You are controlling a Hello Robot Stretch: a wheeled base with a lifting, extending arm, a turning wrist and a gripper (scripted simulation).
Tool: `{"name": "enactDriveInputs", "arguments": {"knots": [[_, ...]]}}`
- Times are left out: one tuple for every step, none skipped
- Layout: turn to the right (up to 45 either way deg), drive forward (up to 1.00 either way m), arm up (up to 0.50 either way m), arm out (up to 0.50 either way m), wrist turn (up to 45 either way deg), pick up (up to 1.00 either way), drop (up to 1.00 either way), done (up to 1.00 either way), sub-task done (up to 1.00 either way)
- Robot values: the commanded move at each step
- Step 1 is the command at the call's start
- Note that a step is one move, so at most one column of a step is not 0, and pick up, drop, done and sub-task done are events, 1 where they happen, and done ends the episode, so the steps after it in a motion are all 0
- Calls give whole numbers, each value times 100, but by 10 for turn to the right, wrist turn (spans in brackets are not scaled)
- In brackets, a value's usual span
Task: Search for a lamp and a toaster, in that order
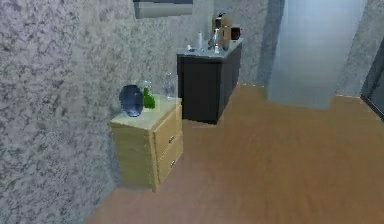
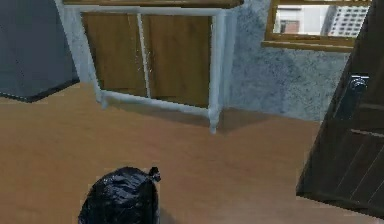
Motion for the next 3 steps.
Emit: {"name": "enactDriveInputs", "arguments": {"knots": [[180, 0, 0, 0, 0, 0, 0, 0, 0], [0, 100, 0, 0, 0, 0, 0, 0, 0], [30, 0, 0, 0, 0, 0, 0, 0, 0]]}}
